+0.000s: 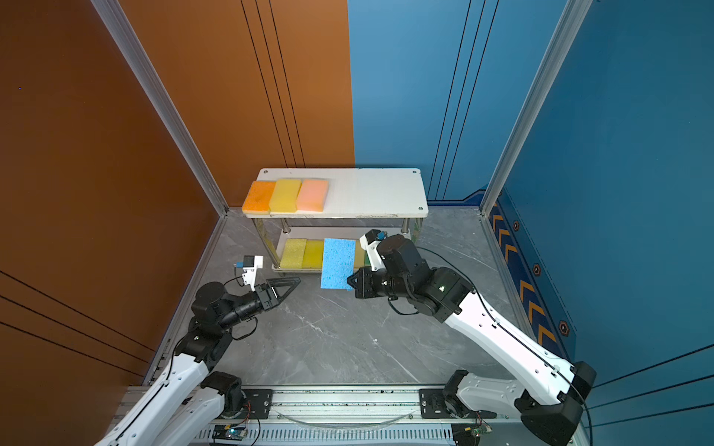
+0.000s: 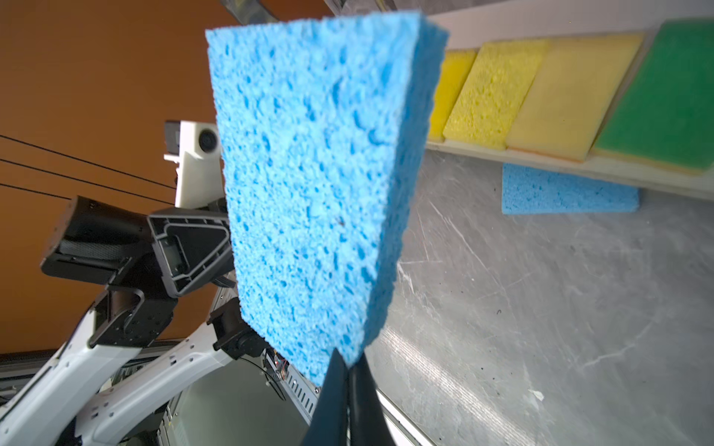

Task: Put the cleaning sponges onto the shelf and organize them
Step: 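Lift the blue sponge onto the top shelf beside the pink sponge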

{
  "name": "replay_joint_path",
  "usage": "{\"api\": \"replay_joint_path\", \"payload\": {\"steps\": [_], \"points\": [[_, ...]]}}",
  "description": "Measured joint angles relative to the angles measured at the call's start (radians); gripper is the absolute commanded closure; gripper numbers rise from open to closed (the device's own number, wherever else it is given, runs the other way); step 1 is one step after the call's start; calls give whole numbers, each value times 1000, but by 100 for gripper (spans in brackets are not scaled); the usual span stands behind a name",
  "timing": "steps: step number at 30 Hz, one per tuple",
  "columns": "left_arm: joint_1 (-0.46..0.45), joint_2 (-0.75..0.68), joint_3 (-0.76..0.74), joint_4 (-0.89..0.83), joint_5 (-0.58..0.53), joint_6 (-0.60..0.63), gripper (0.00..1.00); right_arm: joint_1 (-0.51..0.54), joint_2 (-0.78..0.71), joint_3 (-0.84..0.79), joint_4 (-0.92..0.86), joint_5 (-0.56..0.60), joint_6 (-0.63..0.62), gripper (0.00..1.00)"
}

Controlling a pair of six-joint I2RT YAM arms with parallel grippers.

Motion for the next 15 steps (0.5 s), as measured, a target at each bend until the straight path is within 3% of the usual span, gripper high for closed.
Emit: {"api": "replay_joint_path", "payload": {"steps": [9, 15], "points": [[40, -48, 25, -242, -14, 90, 5, -211, 352, 592, -179, 9, -85, 99], [74, -56, 20, -298, -2, 117, 4, -269, 610, 835, -273, -27, -118, 99]]}}
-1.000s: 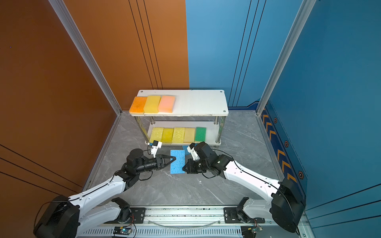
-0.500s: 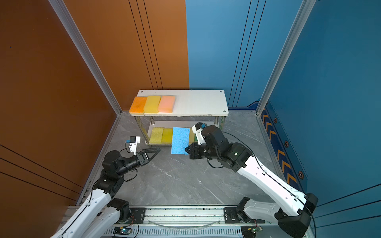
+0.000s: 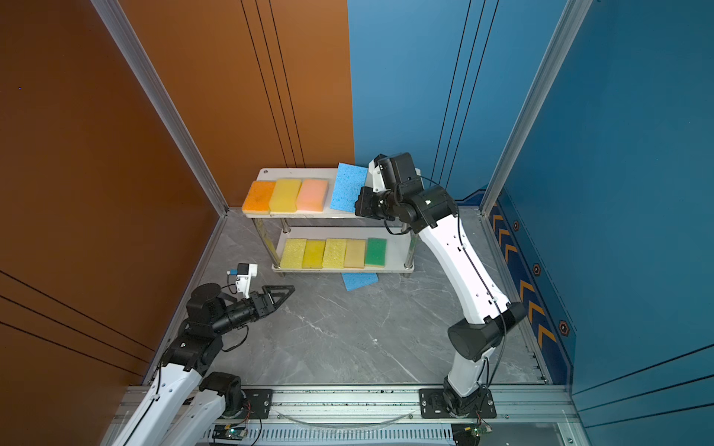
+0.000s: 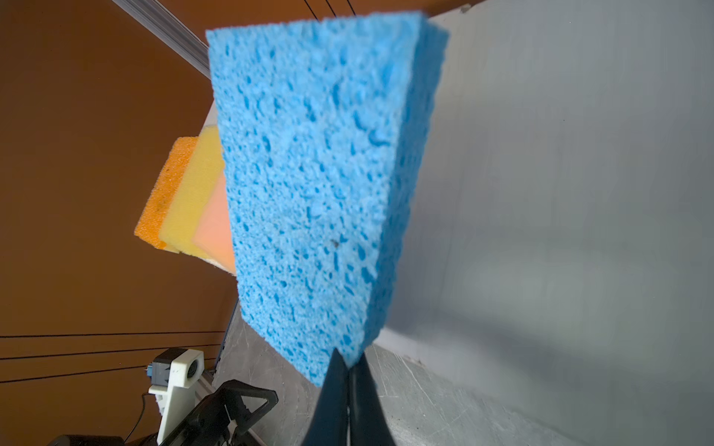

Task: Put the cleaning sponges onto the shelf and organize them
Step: 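Lift the blue sponge onto the top shelf beside the pink sponge, then release the blue sponge and withdraw the right gripper, then lower the right gripper onto the second blue sponge under the shelf edge and close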

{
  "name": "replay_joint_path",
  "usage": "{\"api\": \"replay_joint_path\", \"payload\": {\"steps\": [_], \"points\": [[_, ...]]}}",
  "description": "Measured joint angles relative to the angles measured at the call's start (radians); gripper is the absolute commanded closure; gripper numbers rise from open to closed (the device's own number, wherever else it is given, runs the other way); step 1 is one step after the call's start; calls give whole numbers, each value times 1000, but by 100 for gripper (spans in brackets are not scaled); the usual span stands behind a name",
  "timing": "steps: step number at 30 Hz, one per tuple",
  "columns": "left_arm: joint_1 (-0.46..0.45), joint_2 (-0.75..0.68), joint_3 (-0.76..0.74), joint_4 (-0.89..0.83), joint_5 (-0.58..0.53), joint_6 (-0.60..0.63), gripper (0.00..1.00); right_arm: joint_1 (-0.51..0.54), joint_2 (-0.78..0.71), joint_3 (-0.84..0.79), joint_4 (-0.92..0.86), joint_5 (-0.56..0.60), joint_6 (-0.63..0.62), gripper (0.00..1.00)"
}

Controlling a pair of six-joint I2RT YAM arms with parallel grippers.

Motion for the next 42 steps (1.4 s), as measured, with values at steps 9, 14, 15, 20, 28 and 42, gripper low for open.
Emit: {"api": "replay_joint_path", "payload": {"steps": [9, 14, 15, 20, 28, 42], "points": [[68, 2, -9, -24, 49, 14, 4, -21, 82, 111, -51, -72, -1, 75], [85, 6, -24, -21, 68, 13, 4, -21, 82, 114, -54, -85, -3, 44], [86, 6, -27, -21, 69, 12, 4, -21, 82, 114, -54, -86, -7, 44], [87, 5, -29, -22, 79, 12, 4, -29, 82, 114, -54, -84, -10, 43], [87, 2, -38, -21, 81, 10, 2, 31, -140, -128, -43, 64, -35, 42], [-101, 197, -47, 65, -24, 12, 3, 130, -949, -1453, 467, 233, 379, 44]]}}
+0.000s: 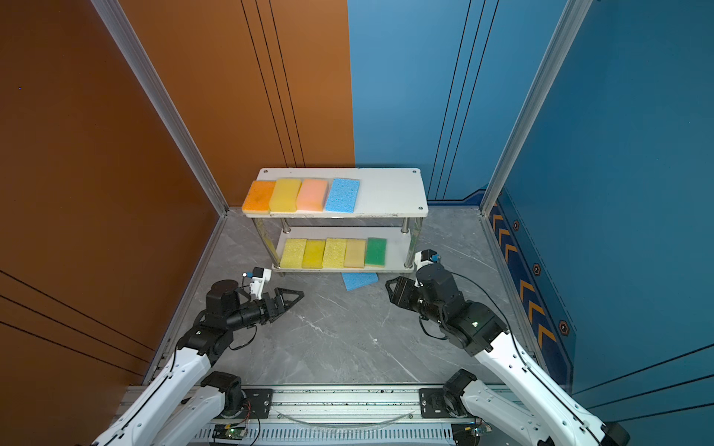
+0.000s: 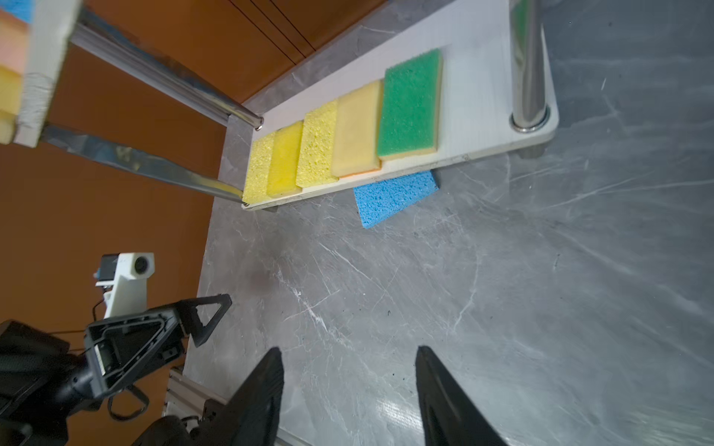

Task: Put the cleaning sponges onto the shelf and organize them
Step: 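Lower the right gripper onto the second blue sponge under the shelf edge and close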

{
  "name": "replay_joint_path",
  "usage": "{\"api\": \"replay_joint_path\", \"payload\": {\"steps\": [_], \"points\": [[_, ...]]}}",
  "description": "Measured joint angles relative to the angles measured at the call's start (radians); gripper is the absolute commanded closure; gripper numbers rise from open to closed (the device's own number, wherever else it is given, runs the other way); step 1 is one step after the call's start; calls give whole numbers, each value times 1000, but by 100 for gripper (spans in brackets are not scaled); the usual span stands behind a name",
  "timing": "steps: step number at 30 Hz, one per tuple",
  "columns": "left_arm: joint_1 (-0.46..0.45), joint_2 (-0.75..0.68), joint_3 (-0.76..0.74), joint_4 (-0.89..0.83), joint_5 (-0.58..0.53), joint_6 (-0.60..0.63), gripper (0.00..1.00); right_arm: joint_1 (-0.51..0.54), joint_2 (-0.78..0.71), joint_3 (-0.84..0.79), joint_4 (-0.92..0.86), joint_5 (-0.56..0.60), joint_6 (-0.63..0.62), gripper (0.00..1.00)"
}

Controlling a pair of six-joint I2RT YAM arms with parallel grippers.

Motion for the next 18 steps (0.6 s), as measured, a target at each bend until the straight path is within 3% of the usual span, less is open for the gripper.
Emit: {"api": "replay_joint_path", "payload": {"steps": [5, 9, 13, 18], "points": [[-92, 60, 0, 27, -58, 1, 3, 11, 192, -151, 245, -9, 111, 47], [-96, 42, 0, 29, -86, 2, 3, 22, 364, -156, 494, -30, 145, 61], [-82, 6, 0, 28, -95, 6, 3, 26, 574, -144, 708, -72, 155, 61], [-41, -15, 0, 15, -93, 13, 3, 27, 780, -92, 852, -99, 196, 57]]}}
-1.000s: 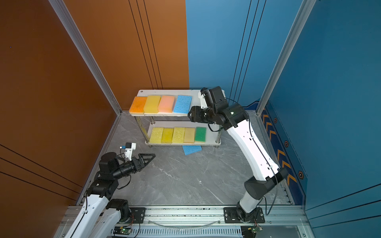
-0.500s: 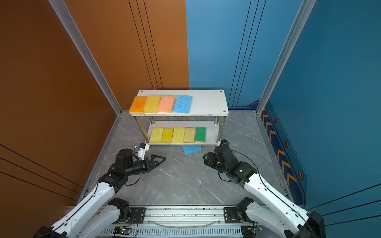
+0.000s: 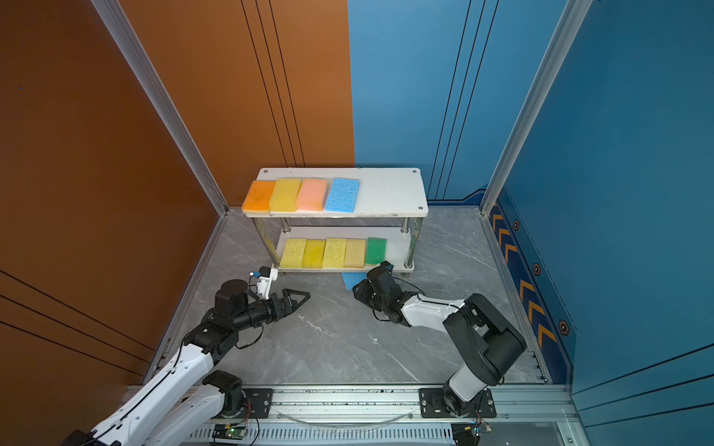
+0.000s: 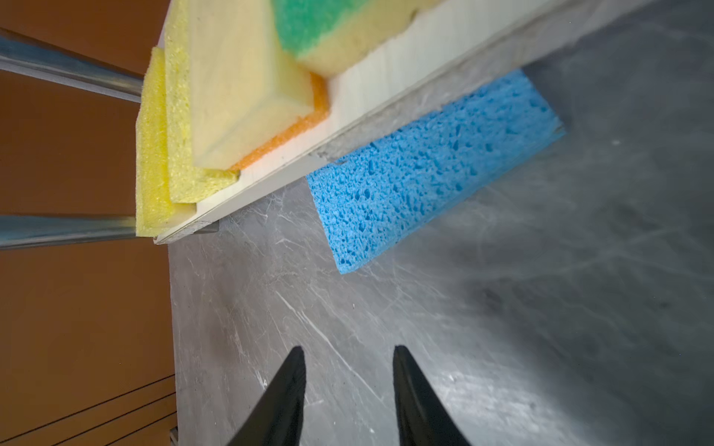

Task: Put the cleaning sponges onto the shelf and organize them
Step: 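Lower the right gripper onto the second blue sponge under the shelf edge and close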

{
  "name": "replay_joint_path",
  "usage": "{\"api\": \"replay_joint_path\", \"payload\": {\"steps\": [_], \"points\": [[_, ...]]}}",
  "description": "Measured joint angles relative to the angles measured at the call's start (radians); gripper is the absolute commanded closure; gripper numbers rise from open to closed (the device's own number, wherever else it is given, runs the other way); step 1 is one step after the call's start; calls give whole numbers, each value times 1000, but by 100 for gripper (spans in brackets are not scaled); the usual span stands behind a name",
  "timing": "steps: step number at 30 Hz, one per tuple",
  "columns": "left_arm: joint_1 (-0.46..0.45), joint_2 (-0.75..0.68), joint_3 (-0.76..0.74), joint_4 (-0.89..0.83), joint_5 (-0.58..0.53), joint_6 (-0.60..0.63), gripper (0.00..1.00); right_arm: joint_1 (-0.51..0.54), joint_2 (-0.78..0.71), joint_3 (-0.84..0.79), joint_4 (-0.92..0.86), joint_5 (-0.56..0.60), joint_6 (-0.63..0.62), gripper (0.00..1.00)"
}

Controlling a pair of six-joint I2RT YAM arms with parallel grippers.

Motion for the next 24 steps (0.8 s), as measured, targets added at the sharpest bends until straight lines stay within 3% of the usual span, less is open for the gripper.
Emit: {"api": "replay_joint_path", "payload": {"steps": [10, 24], "points": [[98, -49, -14, -40, 48, 6, 3, 35, 144, 128, 2, 87, 137, 52], [201, -92, -33, -42, 111, -2, 3, 58, 219, 286, -243, 235, 266, 52]]}}
